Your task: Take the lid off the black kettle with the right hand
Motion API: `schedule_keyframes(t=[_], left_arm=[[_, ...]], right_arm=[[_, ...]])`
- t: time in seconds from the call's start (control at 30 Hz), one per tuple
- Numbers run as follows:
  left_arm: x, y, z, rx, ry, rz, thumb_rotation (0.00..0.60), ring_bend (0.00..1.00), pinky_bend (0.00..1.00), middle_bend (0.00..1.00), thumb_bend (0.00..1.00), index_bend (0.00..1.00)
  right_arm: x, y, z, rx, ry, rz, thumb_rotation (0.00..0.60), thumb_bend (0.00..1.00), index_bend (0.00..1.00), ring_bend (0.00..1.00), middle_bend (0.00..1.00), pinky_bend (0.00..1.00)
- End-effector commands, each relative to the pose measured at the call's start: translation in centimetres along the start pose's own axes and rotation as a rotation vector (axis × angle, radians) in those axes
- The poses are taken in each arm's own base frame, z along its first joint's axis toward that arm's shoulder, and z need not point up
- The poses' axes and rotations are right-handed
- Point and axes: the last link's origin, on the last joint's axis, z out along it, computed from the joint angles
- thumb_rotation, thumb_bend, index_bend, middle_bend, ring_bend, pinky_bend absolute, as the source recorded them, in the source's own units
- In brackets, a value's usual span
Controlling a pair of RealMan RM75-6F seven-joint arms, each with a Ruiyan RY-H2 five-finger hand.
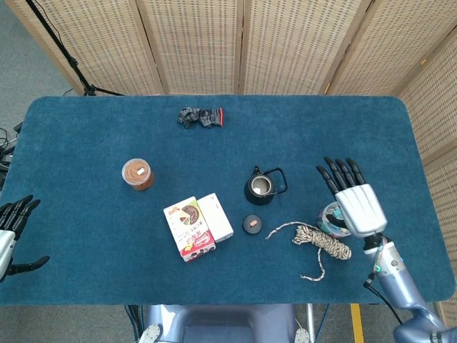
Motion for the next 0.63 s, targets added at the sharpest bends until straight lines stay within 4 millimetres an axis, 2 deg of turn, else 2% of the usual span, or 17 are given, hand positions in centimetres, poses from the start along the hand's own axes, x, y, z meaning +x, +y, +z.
schedule_keyframes(t=[0.03,0.13,0.33,0.5,0.63], left_arm=[[-0.1,0.1,-0.2,-0.002,0.008,0.003,0.6,0.0,0.0,0.0,0.08,0.0],[-0.1,0.1,-0.3,-0.001,0.013,0.007,0.6,0.0,0.0,0.0,0.08,0.0],[-0.3,0.3,-0.3,-0.001,0.017,0.014,0.6,0.0,0.0,0.0,0.08,0.0],[-0.5,0.4,-0.3,-0.002,0.014,0.022,0.6,0.0,0.0,0.0,0.08,0.0],[-0.5,0.4,-0.3,-0.001,0.012,0.025,0.6,0.0,0.0,0.0,0.08,0.0]], right_arm=[[-0.3,3.0,-4.3,-0.075,-0.006,0.027,0.6,0.0,0.02,0.0,0.0,0.0],[-0.9,4.7,-7.0,-0.138,-0.006,0.049,0.6,0.0,0.01,0.0,0.0,0.0],[-1.9,6.5,-10.8,-0.22,-0.004,0.079,0.6,0.0,0.0,0.0,0.0,0.0],[-2.4,7.4,-13.0,-0.274,0.002,0.081,0.6,0.0,0.01,0.0,0.0,0.0],[-2.7,7.8,-13.5,-0.291,-0.001,0.082,0.6,0.0,0.01,0.0,0.0,0.0]])
